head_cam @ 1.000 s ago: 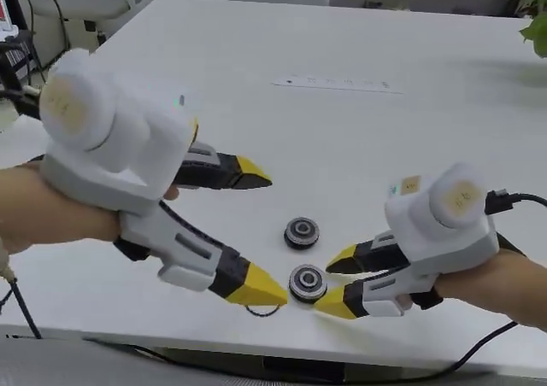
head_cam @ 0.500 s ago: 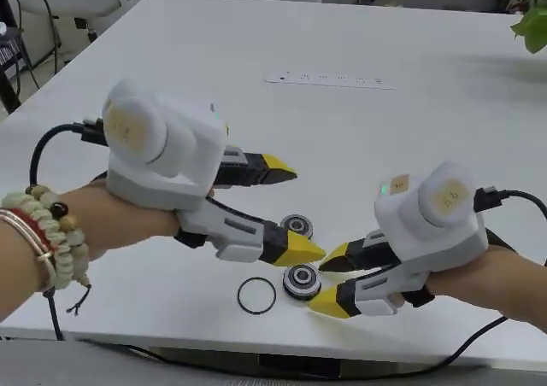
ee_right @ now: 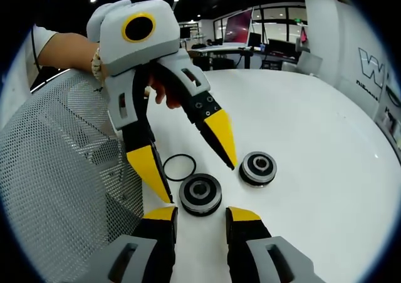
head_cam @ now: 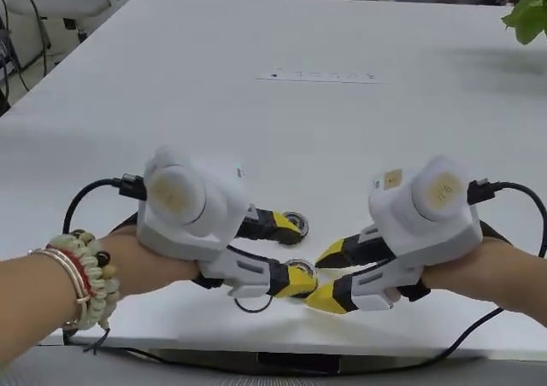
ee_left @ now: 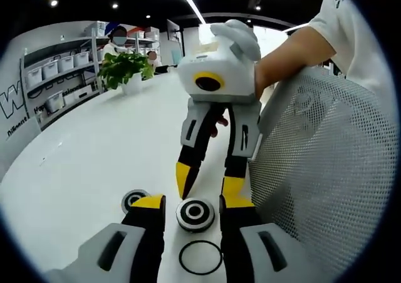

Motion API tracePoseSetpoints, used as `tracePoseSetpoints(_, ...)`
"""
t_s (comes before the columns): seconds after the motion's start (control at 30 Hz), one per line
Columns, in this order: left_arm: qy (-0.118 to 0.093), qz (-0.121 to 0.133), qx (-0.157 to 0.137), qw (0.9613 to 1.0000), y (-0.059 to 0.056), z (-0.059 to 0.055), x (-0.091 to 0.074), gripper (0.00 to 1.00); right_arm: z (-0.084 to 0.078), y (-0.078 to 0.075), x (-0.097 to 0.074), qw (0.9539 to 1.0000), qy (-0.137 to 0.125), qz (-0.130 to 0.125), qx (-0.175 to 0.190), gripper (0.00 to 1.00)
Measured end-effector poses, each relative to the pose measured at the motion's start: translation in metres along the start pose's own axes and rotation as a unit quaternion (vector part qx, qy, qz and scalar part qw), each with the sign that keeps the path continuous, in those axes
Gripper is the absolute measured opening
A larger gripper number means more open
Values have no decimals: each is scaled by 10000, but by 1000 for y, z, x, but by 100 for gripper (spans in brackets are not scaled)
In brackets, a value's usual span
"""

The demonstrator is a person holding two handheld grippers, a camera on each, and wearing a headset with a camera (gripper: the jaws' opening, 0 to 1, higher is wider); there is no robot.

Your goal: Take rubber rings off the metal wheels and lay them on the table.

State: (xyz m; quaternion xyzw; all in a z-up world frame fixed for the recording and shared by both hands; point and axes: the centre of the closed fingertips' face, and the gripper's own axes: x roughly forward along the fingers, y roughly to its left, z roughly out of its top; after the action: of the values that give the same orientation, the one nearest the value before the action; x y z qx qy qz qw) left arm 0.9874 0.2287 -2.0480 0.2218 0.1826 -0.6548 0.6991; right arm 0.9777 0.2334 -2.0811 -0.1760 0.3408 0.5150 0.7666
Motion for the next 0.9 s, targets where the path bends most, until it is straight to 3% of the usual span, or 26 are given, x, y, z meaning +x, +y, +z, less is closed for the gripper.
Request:
tracePoseSetpoints(0.13,94,-59,-36,9999,-1,-7,2,24,0,0,0,10000,3,2,-5,27)
tracePoseSetpoints(0.4,44,-61,-152,9999,-1,-7,3,16,1,3,2,10000,3,57,-19,27)
tracePoseSetpoints(0.5,132,-103,-170,9997,-3,-12,5,15,1,2,2,10000,-5,51,-2,27)
tracePoseSetpoints(0.53,62,-81,-148,9998,-3,-10,5,15,1,2,2,10000,-5,51,2,27)
tracePoseSetpoints(0.63,97,-61,-281,9995,-2,-11,5,14,2,2,1,10000,-20,44,9,26)
tracePoseSetpoints(0.9,77,0,-278,9996,0,-11,5,10,4,1,1,10000,-67,38,62,25)
